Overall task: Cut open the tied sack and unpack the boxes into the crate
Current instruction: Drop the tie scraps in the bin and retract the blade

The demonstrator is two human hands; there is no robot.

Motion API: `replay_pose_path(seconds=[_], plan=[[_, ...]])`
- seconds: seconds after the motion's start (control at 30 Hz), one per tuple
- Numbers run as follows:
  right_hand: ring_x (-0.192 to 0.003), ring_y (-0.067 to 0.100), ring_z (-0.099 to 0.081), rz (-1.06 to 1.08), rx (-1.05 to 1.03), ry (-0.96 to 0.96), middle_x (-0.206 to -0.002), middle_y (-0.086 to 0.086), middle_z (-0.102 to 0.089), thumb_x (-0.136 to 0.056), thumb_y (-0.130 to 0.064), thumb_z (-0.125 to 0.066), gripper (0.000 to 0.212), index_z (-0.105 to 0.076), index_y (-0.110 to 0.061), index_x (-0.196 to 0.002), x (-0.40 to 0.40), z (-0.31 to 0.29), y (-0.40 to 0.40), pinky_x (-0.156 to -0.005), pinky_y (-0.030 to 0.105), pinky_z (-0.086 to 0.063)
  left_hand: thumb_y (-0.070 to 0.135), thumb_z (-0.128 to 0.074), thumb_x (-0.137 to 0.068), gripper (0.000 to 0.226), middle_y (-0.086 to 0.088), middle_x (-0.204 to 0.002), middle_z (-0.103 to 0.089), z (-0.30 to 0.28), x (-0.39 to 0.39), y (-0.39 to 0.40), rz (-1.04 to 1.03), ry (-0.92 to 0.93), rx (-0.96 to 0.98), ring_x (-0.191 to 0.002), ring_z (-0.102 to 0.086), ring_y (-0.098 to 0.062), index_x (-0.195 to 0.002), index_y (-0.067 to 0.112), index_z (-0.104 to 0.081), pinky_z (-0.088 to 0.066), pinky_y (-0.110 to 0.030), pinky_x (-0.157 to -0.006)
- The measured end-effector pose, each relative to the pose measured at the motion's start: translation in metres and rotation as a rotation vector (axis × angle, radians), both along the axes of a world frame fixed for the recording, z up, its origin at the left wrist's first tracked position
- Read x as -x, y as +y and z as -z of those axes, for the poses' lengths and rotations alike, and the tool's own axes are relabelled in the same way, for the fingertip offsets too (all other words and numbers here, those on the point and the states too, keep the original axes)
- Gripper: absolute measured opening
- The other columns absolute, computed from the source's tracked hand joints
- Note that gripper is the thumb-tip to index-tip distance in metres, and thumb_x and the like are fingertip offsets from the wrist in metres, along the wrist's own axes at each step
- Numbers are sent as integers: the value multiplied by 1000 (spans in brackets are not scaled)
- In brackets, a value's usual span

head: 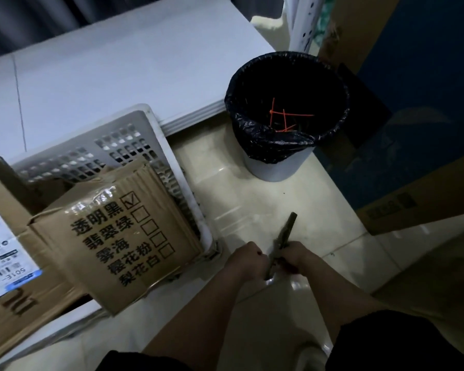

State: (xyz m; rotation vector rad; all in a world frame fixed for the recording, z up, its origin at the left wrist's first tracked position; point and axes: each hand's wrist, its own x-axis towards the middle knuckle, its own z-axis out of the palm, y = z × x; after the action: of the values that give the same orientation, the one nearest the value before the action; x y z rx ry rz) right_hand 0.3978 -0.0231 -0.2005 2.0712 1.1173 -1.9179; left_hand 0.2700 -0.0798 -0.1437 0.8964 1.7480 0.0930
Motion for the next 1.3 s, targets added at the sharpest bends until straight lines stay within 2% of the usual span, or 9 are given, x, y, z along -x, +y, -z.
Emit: replay_pose_path(seconds=[0.17, 0.3, 0.43, 0.6, 0.73, 0.87, 0.97, 1.17, 1.3], plan=[[-40, 17, -57, -23, 99, 130, -58, 11, -56, -89, 2, -54, 13, -58, 0, -77, 17, -50, 13, -44, 24, -53, 31, -50, -95, 43, -22, -124, -61, -33, -1, 0, 54, -6, 28, -116, -57, -34, -118, -4, -60, -46, -33, -89], [-46, 6, -56, -126, 131, 189, -65, 3, -54, -90, -5, -58, 16, -57, -10, -75, 19, -102, 11, -45, 16, -49, 25, -47, -97, 40, -29, -119, -61, -87, -2, -5, 53, -73, -53, -110, -59, -37, -118, -7, -59, -45, -32, -72], [-50, -1, -59, -235, 110, 240, -57, -9, -61, -90, -17, -63, 17, -55, -20, -75, 18, -164, 1, -51, 11, -45, 31, -51, -95, 30, -10, -67, -58, -132, 5, -24, -50, -135, -39, -54, -58, -19, -85, 4, -61, -41, -22, -46], [-76, 6, -60, -306, -15, 327, -76, -5, -63, -88, -17, -66, 35, -58, -22, -54, 27, -243, -15, -46, 10, -35, 36, -46, -96, 31, 6, -52, -49, -185, 13, -48, -310, -337, 3, -28, -40, -1, -69, 20, -48, -30, -9, -35], [-64, 4, -63, -295, -174, 382, -76, -5, -63, -90, -34, -59, 19, -57, -21, -76, 46, -297, -33, -47, 13, -39, 33, -40, -97, 28, 10, -44, -34, -242, 27, -68, -382, -311, -141, -27, -19, -2, -71, 21, -42, -13, -10, -31], [-64, 5, -66, -268, -326, 451, -71, -5, -64, -94, -42, -50, 31, -58, -19, -75, 71, -348, -51, -56, 18, -42, 33, -40, -97, 28, 6, -54, -29, -287, 42, -91, -464, -292, -325, -28, -18, -2, -72, 20, -41, -11, -12, -31], [-70, 9, -67, -288, -444, 539, -91, 4, -68, -94, -45, -49, 29, -61, -21, -86, 93, -375, -59, -49, 17, -42, 39, -53, -91, 32, 6, -50, -32, -311, 55, -104, -514, -234, -487, -28, -21, -3, -68, 19, -43, -14, -12, -33], [-56, 6, -63, -340, -574, 708, -90, 5, -75, -98, -38, -44, 23, -53, -17, -95, 137, -404, -76, -51, 15, -43, 30, -45, -95, 31, 11, -40, -31, -329, 90, -118, -617, -199, -645, -30, -22, -3, -66, 20, -46, -15, -13, -36], [-51, 25, -55, -309, -601, 873, -85, 11, -75, -100, -32, -42, 24, -44, -10, -91, 159, -403, -90, -55, 27, -49, 23, -37, -97, 34, 11, -31, -32, -331, 109, -125, -655, -185, -743, -27, -25, 1, -64, 17, -45, -17, -15, -33]])
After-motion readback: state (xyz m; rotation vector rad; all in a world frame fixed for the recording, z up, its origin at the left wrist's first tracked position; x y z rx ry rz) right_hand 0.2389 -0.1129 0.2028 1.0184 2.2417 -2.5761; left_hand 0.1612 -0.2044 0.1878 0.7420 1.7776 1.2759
